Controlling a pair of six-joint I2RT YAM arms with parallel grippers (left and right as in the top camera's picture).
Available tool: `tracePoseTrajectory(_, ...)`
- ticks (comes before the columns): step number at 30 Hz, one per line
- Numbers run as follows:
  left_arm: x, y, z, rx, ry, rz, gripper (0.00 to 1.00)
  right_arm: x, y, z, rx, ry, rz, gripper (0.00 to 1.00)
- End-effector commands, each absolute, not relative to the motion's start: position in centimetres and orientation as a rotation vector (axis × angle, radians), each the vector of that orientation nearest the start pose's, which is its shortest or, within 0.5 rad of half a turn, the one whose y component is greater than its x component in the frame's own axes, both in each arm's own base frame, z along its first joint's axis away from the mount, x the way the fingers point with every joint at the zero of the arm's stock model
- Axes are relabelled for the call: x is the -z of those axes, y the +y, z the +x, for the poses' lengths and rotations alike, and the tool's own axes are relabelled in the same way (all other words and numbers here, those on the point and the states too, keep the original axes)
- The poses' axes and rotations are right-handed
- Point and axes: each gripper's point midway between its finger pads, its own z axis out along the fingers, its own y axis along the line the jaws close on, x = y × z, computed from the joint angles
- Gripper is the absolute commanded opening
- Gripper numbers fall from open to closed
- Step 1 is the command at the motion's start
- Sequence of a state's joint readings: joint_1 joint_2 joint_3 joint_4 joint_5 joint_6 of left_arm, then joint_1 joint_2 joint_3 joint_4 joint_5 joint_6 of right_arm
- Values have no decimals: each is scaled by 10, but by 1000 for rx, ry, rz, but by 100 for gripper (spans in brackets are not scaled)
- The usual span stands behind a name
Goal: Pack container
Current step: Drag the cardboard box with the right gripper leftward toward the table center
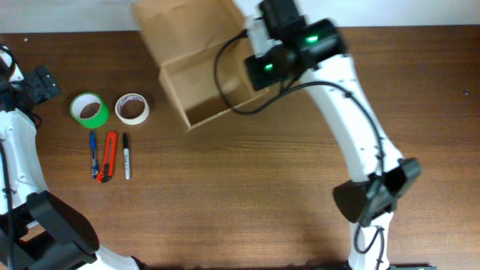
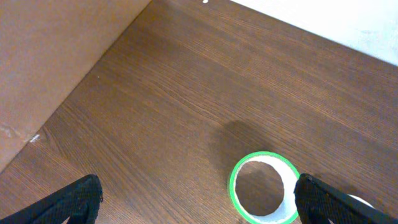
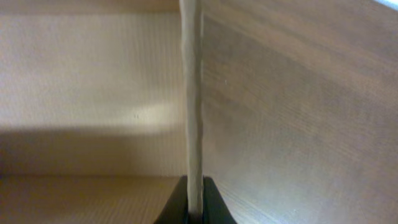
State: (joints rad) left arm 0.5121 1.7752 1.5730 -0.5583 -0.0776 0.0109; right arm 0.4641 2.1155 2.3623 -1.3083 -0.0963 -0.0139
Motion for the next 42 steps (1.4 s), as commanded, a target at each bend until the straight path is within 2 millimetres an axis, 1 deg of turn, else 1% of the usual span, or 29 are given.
tracePoseTrajectory(1,-215,260,436,-342,2266,-613,100,-232,231,461,-78,2488,-824,4)
tracePoseTrajectory(4,-215,260,436,-342,2266,-613,100,-216,228,473,-72,2500,-826,4)
tracePoseTrajectory(7,-215,260,436,-342,2266,-613,100,-198,226,479,-118,2539,-820,4)
tracePoseTrajectory(9,-215,260,436,-342,2266,-614,99,-183,230,480,-174,2569,-832,4)
tracePoseTrajectory(11,-215,260,436,-342,2266,-614,100,-170,232,480,-191,2599,-823,4)
tracePoseTrajectory(14,-215,260,436,-342,2266,-614,100,-147,236,482,-201,2659,-772,4)
tracePoseTrajectory(18,-215,260,436,-342,2266,-614,100,-123,238,480,-226,2738,-714,4)
tracePoseTrajectory(26,-215,260,436,-342,2266,-613,100,-104,241,476,-232,2808,-633,4)
tracePoseTrajectory(28,-215,260,436,-342,2266,-613,100,-98,244,473,-230,2821,-642,4)
tracePoseTrajectory(34,-215,260,436,-342,2266,-613,100,-90,252,471,-215,2832,-633,4)
tracePoseTrajectory(42,-215,260,436,-342,2266,-614,100,-78,246,466,-178,2869,-624,4)
